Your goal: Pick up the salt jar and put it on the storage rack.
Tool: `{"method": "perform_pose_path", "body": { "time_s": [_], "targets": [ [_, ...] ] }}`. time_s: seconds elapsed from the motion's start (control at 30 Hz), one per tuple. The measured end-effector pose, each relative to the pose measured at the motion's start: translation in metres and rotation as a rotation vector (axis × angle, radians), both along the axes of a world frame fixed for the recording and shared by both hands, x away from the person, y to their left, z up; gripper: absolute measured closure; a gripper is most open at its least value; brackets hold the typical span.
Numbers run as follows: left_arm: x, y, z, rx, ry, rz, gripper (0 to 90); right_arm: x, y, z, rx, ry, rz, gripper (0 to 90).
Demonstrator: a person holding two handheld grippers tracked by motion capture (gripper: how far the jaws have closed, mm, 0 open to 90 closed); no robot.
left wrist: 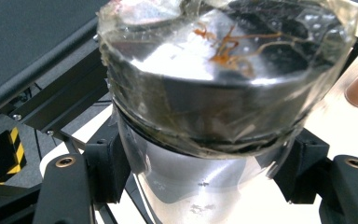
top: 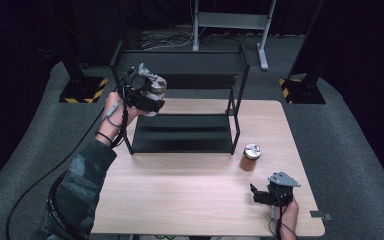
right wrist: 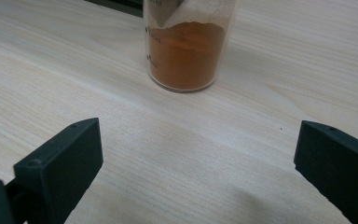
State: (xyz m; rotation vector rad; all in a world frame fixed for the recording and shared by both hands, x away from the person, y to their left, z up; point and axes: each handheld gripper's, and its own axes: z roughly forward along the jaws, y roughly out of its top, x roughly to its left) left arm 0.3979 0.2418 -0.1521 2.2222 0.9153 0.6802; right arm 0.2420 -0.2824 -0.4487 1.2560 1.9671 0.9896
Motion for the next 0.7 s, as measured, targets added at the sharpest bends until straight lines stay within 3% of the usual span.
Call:
{"method": "perform_pose_path", "body": {
  "time_s": [0.7],
  "targets": [
    [0.005, -0.012, 0.025, 0.033, -0.014, 0.009, 30.7, 0.000, 0.000, 0.000, 0.000, 0.000, 0.002, 0.0]
  ]
}}
